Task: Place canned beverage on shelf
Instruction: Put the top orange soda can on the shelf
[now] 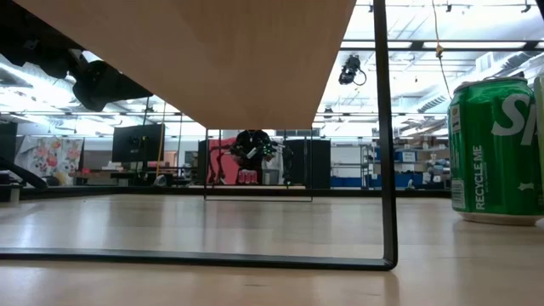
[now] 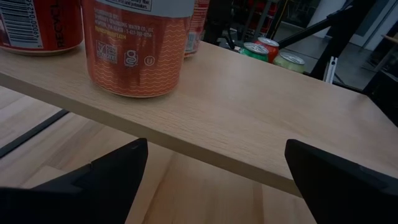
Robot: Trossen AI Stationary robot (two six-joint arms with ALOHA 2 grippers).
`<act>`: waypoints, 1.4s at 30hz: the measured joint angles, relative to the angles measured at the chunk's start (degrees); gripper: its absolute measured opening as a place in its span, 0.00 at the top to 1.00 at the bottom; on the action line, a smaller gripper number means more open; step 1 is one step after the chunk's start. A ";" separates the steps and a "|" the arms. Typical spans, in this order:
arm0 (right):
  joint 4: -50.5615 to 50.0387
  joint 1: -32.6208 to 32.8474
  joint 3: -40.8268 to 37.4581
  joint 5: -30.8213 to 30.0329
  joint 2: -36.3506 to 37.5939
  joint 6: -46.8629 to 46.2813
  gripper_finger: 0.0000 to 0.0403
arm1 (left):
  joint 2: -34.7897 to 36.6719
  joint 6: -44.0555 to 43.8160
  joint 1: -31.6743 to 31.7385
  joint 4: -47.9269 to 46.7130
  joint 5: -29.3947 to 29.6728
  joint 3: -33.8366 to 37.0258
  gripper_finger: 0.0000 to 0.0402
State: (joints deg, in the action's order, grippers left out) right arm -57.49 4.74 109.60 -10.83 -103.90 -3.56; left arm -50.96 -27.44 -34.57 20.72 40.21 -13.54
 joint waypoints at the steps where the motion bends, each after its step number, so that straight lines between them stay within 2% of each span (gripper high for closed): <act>1: -0.19 0.36 -0.02 -1.16 0.00 -1.25 0.23 | 0.00 -0.01 0.00 -0.01 0.00 0.00 0.02; 5: -1.66 1.29 0.00 -5.19 0.00 -6.51 0.23 | 0.00 -0.43 0.00 0.01 -0.01 0.00 0.02; 12: -2.82 1.24 0.09 -5.83 0.09 -14.15 0.23 | 0.00 -0.57 0.00 0.00 -0.01 0.00 0.02; 19: -2.93 1.15 0.09 -5.86 0.09 -14.42 0.22 | 0.00 -0.55 0.00 -0.01 -0.02 0.00 0.02; 28: -3.04 2.00 -0.04 -5.50 2.56 -4.93 0.12 | 0.00 -0.34 0.00 -0.01 0.00 0.00 0.02; 36: 3.14 3.37 -0.02 -3.84 2.80 16.35 0.12 | 0.00 -0.38 0.00 -0.01 -0.02 0.00 0.02; 40: 3.12 1.45 -0.02 2.28 1.99 17.67 0.12 | 0.00 -0.36 0.00 -0.01 -0.02 0.00 0.02; 42: 3.16 0.55 -0.02 3.27 1.44 18.02 0.12 | 0.00 -0.35 0.00 -0.03 -0.02 0.00 0.02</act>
State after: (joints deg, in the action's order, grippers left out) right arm -54.33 5.30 109.58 -7.56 -102.46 14.47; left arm -50.96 -27.79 -34.57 20.69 40.19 -13.54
